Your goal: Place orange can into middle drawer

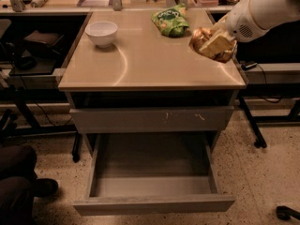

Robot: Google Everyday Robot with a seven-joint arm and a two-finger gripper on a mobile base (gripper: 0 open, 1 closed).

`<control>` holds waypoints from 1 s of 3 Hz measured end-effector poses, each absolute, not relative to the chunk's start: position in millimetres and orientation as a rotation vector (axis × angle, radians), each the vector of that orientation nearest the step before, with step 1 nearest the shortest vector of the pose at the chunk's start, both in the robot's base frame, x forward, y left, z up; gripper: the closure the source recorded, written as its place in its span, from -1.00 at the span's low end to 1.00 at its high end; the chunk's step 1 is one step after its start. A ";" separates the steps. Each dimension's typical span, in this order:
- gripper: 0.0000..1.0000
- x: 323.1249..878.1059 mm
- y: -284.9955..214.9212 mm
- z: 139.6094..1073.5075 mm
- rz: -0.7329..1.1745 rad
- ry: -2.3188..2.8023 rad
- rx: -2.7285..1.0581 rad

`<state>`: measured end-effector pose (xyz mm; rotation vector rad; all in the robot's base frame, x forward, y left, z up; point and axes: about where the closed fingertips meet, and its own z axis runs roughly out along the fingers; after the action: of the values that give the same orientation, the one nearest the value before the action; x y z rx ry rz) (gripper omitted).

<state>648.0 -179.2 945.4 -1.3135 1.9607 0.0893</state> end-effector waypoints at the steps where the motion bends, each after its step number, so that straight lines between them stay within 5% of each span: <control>1: 1.00 590.2 -153.9 985.3 0.046 1.824 -1.275; 3: 1.00 560.2 -152.7 942.8 0.047 1.862 -1.272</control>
Offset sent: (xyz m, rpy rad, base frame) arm -0.0498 0.0226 0.0397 0.0377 -0.1277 0.0139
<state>560.2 -152.7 942.8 -1.2721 1.8621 0.0469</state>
